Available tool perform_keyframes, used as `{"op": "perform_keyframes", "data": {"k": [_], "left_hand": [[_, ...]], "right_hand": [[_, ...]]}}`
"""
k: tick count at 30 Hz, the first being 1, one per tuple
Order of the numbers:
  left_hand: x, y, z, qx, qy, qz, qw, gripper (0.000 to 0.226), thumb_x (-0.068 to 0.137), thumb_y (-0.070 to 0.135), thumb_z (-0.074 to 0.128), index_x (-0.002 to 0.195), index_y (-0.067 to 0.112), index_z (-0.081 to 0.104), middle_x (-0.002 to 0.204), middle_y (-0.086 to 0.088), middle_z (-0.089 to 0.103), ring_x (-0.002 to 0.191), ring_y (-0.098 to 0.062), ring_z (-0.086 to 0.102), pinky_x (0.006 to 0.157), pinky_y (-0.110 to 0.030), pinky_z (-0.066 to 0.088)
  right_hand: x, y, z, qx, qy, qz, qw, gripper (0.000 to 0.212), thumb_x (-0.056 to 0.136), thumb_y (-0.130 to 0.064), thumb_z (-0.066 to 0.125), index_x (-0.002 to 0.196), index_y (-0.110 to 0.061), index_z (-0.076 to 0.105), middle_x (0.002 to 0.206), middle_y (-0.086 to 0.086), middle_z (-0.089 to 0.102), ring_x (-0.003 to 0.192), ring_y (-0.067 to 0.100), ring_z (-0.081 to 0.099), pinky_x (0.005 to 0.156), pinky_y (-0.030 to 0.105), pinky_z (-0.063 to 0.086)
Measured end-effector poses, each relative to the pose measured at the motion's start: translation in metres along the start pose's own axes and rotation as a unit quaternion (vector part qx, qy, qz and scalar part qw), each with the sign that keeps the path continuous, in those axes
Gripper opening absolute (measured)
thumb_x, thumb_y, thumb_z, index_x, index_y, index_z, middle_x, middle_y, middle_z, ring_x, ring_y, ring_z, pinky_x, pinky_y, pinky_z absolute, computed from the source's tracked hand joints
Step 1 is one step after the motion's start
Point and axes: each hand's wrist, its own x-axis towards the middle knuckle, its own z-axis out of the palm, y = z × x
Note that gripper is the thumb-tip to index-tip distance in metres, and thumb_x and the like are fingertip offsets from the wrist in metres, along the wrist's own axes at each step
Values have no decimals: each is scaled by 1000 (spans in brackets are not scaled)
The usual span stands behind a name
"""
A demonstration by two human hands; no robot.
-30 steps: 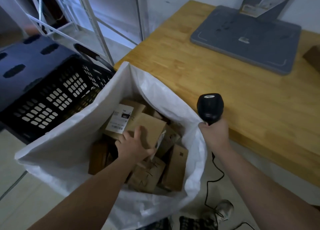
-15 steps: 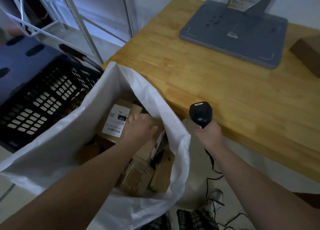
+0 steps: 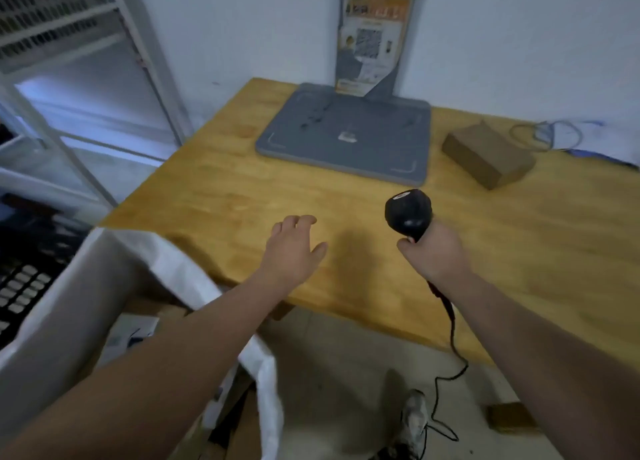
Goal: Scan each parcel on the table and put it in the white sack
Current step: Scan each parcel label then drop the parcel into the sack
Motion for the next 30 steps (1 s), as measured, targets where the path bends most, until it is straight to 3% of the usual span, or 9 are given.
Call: {"op": "perform_keyframes", "data": {"k": [5,9,13,17,22,24,26,30], "left_hand": [[68,92,28,-32,-26,27,999,53,96,36,53,143,17,37,143,-9,39,132,-30,33,107,-36,30],[123,157,60,-38,-49,42,997,52,96,37,53,142,15,39,142,-9,41,130,-29,36,106,-37,32],[177,217,92,-39,-69,52,995,55,96,39,52,142,14,37,144,-8,41,134,-28,34,108,-38,32],[227,267,122,-48,-97,45,993,56,97,41,50,143,13,36,145,-8,40,135,-27,35,107,-37,33],[293,322,152,-125,-145,-31,981,57,99,42,47,144,10,35,145,-11,40,129,-28,43,96,-34,39],[312,340,162,-195,-166,-86,963,57,101,41,44,146,8,31,147,-11,38,130,-29,42,93,-33,38],[326,350,176,-258,-184,-152,936,59,102,42,40,149,9,27,150,-10,35,134,-30,38,95,-35,37],[351,347,204,-326,-192,-246,892,67,99,51,37,147,5,28,146,-13,39,128,-31,43,97,-35,41]], "right_hand": [[65,64,-69,-17,28,43,999,28,86,-20,60,68,-16,40,57,-1,44,51,14,44,45,26,27],[118,120,-118,-60,28,59,996,20,87,-21,60,72,-14,48,62,4,51,57,18,51,48,27,34],[166,164,-156,-64,29,73,995,23,88,-17,59,69,-12,48,62,4,50,56,15,47,46,26,30],[220,205,-182,-97,45,76,991,20,87,-26,60,93,-10,52,72,3,54,68,23,55,57,29,39],[300,235,-215,-124,15,39,991,18,86,-23,61,98,-14,50,80,6,58,78,27,59,64,36,48],[327,240,-214,-118,-23,27,992,12,87,-18,61,84,-12,50,73,5,52,74,25,56,58,31,41],[349,240,-205,-75,-48,25,996,23,88,-13,59,70,-14,44,65,4,45,63,18,47,51,28,32],[381,242,-190,10,-76,38,996,25,90,-12,58,69,-12,43,63,5,42,61,18,42,53,30,29]]}}
